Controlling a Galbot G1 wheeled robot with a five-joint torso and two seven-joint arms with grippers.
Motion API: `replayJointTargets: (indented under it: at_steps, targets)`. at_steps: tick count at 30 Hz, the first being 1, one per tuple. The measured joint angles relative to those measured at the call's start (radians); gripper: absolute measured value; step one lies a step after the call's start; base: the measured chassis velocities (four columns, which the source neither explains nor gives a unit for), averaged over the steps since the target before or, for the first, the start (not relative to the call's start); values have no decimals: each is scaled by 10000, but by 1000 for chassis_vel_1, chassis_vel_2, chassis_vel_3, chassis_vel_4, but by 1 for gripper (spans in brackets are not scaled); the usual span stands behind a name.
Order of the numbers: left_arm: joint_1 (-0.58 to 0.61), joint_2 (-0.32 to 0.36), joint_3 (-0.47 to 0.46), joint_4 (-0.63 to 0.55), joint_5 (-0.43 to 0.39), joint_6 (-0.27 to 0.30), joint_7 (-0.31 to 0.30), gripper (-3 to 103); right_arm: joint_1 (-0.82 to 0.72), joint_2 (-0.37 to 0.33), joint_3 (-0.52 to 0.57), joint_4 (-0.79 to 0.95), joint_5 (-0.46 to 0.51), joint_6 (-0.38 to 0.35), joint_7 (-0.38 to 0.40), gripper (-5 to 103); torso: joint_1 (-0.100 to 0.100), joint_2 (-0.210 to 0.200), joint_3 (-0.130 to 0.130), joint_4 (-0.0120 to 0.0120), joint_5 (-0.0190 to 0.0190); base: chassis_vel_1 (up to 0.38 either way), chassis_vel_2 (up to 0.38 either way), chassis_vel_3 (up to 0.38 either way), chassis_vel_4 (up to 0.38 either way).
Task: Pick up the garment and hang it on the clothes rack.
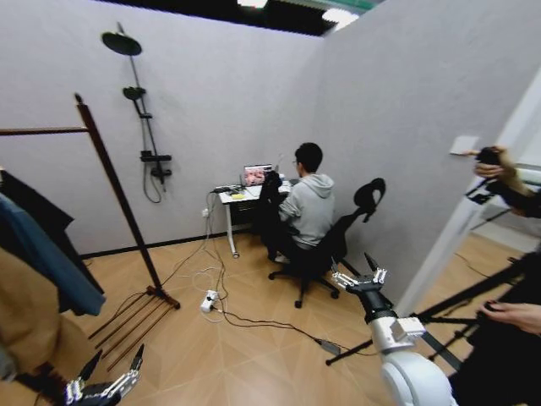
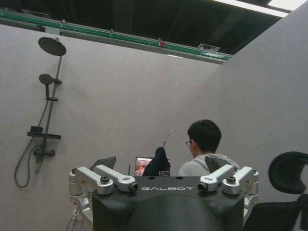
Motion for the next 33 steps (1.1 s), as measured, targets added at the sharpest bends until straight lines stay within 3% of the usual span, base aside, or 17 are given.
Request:
replayJointTargets:
  at_steps: [15, 33]
  targets:
    - [0, 0, 0, 0, 0, 0, -2, 100, -28, -271, 59, 1, 49, -25, -10, 100, -8, 6, -2, -1, 3, 87, 60, 65, 74]
    - [0, 0, 0, 0, 0, 0, 0, 100, 17, -323, 35, -120, 57, -16, -36, 100, -8, 6, -3, -3, 1, 41, -32, -31, 34]
